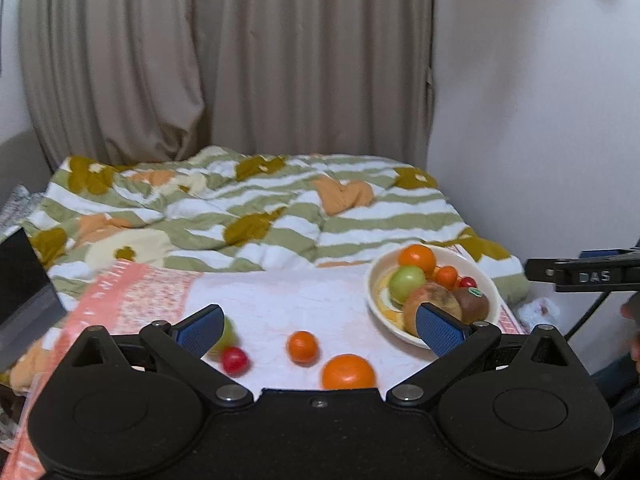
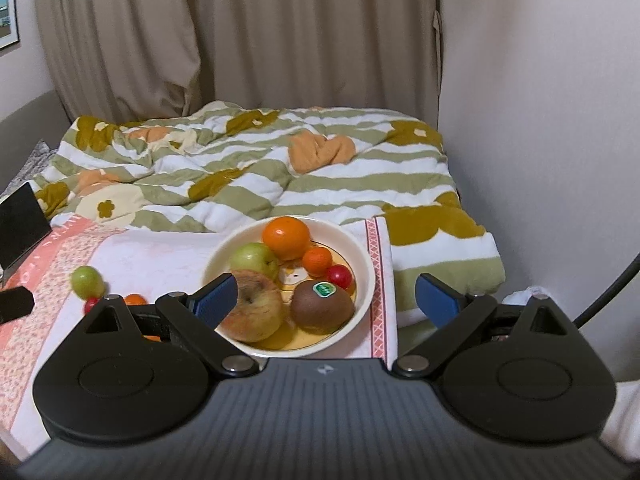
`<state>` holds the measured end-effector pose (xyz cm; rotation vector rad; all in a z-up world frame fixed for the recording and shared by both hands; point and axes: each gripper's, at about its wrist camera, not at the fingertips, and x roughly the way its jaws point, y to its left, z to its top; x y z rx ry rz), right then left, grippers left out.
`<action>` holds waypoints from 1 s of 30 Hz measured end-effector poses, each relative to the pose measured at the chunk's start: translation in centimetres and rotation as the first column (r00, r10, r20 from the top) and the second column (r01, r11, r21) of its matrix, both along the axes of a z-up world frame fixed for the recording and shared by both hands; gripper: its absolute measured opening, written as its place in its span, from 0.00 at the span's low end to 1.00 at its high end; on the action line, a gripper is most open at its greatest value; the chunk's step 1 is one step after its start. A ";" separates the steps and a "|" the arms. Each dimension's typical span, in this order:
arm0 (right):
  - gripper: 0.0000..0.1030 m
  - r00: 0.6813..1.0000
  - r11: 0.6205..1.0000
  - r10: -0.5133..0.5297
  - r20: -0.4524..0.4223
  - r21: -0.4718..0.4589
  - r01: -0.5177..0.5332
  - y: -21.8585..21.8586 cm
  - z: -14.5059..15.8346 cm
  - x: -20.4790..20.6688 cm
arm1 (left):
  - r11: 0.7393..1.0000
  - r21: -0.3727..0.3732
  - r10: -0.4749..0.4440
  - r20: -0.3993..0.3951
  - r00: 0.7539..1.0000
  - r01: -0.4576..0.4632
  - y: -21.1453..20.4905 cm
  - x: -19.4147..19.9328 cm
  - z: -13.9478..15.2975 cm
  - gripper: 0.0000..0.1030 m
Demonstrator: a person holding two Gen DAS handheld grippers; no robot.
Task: Organize fruits
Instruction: 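Withdraw both open tools from the bowl toward the remaining fruits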
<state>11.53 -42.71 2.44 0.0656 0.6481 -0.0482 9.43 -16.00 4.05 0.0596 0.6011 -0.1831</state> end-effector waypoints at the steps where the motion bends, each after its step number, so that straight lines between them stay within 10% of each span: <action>1: 1.00 1.000 1.000 0.004 0.006 -0.002 -0.004 0.4 0.4 -0.5 | 1.000 0.003 0.009 0.008 1.000 -0.009 0.5 -0.3 0.2 1.00; 15: 1.00 0.998 0.998 0.042 0.036 0.047 -0.043 7.9 3.3 -3.2 | 0.987 0.021 0.157 0.023 0.987 -0.158 11.4 -0.7 1.6 1.00; 30: 1.00 0.999 0.999 -0.019 0.034 0.031 0.018 17.9 0.3 0.1 | 0.999 0.030 0.026 -0.085 0.996 -0.023 19.5 6.1 -0.6 1.00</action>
